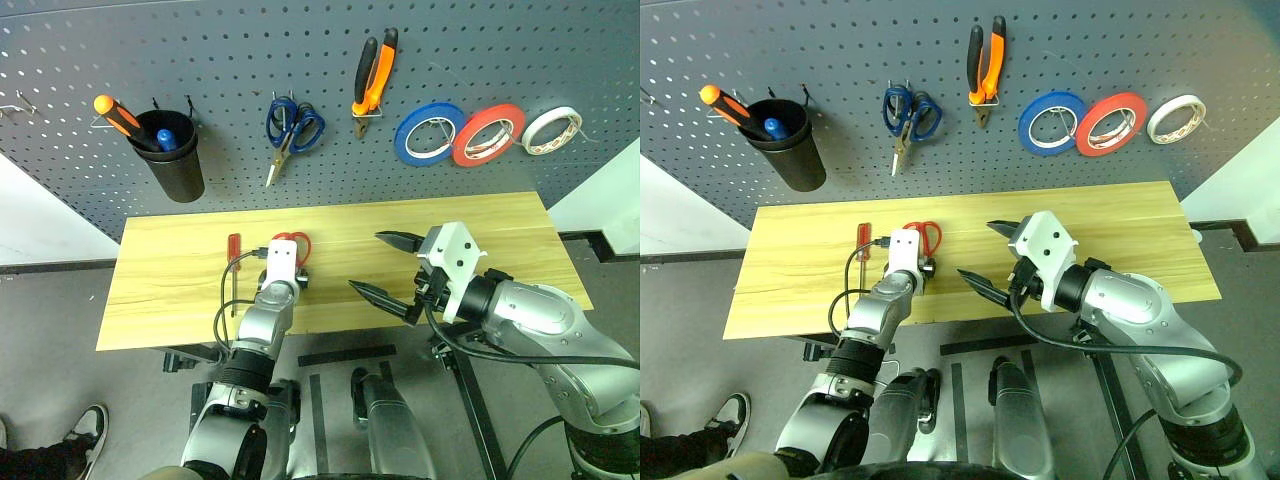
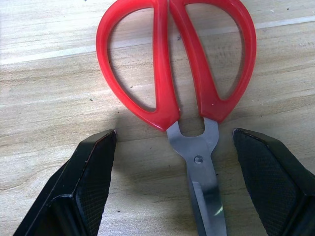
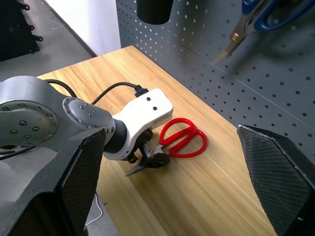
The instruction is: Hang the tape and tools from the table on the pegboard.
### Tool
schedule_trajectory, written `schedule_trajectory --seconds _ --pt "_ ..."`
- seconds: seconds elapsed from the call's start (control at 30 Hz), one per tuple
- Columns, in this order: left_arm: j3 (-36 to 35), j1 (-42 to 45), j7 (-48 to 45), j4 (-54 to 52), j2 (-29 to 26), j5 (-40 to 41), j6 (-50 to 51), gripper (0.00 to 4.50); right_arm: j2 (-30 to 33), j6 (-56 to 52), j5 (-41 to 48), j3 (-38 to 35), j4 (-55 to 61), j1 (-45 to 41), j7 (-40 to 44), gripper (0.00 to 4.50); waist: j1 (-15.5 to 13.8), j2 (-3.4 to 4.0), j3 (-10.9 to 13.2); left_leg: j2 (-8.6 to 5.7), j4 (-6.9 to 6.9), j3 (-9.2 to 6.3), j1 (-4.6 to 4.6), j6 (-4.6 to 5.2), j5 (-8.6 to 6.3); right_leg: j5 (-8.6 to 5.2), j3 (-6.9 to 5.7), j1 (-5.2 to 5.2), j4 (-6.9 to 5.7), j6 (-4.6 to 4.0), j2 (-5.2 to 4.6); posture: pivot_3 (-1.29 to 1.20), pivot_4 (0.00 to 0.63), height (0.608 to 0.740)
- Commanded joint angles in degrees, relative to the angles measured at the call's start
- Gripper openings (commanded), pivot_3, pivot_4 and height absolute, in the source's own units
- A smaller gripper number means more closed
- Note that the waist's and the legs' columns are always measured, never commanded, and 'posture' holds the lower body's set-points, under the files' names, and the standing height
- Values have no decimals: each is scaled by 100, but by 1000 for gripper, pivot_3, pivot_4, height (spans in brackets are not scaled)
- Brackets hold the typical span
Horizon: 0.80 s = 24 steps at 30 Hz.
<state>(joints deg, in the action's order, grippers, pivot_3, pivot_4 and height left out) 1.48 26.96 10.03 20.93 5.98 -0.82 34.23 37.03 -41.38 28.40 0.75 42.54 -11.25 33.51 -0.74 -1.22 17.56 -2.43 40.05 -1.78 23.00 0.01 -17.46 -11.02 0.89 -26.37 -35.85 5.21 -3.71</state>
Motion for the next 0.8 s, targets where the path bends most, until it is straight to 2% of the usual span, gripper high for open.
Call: schedule_trajectory --seconds 0.03,0.17,0.27,0.5,0.8 --pt "62 -175 26 218 13 -102 152 3949 44 16 69 -106 285 54 -34 4461 0 0 0 0 0 0 -1 0 0 0 0 1 1 0 0 26 308 740" --pt "41 -239 24 194 21 -82 196 3949 61 25 66 -121 284 68 -45 4461 1 0 0 1 -2 -1 -1 0 0 -1 0 3 9 2 0 26 308 740" --pt "-2 -274 39 204 25 -61 221 3370 68 28 60 -119 280 64 -55 4500 2 0 0 2 -3 -1 0 1 -1 0 -1 4 16 3 1 26 308 740" --pt "-13 -255 40 240 27 -64 198 1055 109 57 -18 -68 241 49 -48 4500 4 0 0 7 -8 -1 1 2 -2 2 -1 8 31 7 4 27 306 740" --pt "58 -267 -47 140 33 -65 168 1033 103 102 -94 -24 197 58 -42 4500 3 0 0 7 -8 -1 1 3 -2 4 -1 13 43 10 3 28 305 740"
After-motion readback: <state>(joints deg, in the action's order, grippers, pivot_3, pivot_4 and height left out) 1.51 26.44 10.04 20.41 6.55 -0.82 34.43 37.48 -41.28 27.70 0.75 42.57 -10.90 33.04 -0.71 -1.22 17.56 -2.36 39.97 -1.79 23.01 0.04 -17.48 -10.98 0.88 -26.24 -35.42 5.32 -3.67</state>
